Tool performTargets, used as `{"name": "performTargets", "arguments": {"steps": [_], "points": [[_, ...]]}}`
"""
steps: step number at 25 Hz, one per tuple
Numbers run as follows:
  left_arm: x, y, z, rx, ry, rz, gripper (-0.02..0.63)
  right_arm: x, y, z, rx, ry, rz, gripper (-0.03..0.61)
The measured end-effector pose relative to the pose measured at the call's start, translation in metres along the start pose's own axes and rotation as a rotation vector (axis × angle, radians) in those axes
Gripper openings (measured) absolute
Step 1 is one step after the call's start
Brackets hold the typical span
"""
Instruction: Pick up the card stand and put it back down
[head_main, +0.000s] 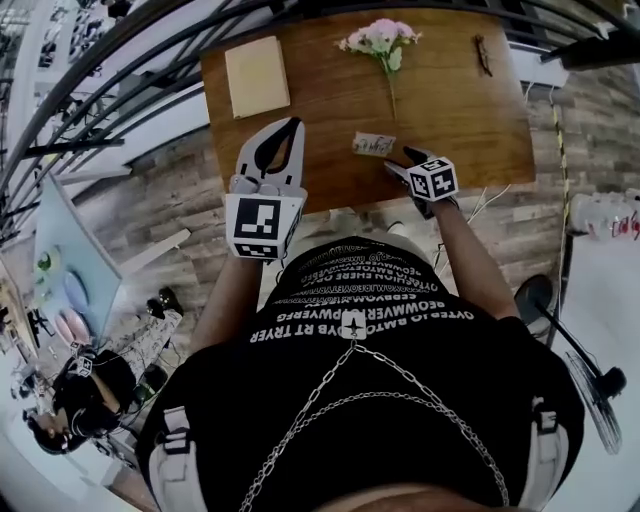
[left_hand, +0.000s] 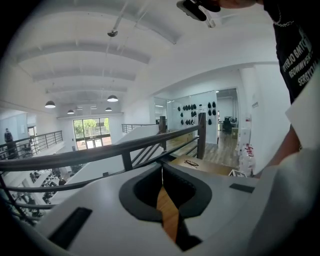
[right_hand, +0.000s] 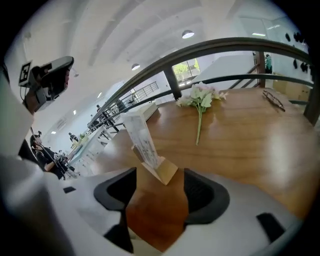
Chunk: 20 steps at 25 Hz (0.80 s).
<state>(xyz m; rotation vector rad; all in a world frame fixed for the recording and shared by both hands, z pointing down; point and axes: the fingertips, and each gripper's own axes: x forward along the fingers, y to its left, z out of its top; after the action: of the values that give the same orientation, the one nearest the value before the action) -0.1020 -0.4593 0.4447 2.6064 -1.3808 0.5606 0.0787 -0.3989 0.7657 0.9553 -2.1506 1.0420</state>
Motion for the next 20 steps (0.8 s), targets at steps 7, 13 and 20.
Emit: {"name": "performTargets", "arguments": {"steps": [7,13,20], "points": [[-0.007,0.013,-0.011,-0.004,0.032,0.023,0.029,0.039,-0.001,0.001,-0.104,0.021,-0.008,0.296],[-0.014,0.020,-0.023,-0.004,0.059,0.030,0.029,0.054,-0.002,0.009,-0.133,-0.055,-0.017,0.246],[-0.012,0.019,-0.023,0.011,0.057,0.010,0.029,0.054,0.003,0.008,-0.166,-0.030,-0.008,0.191]]}}
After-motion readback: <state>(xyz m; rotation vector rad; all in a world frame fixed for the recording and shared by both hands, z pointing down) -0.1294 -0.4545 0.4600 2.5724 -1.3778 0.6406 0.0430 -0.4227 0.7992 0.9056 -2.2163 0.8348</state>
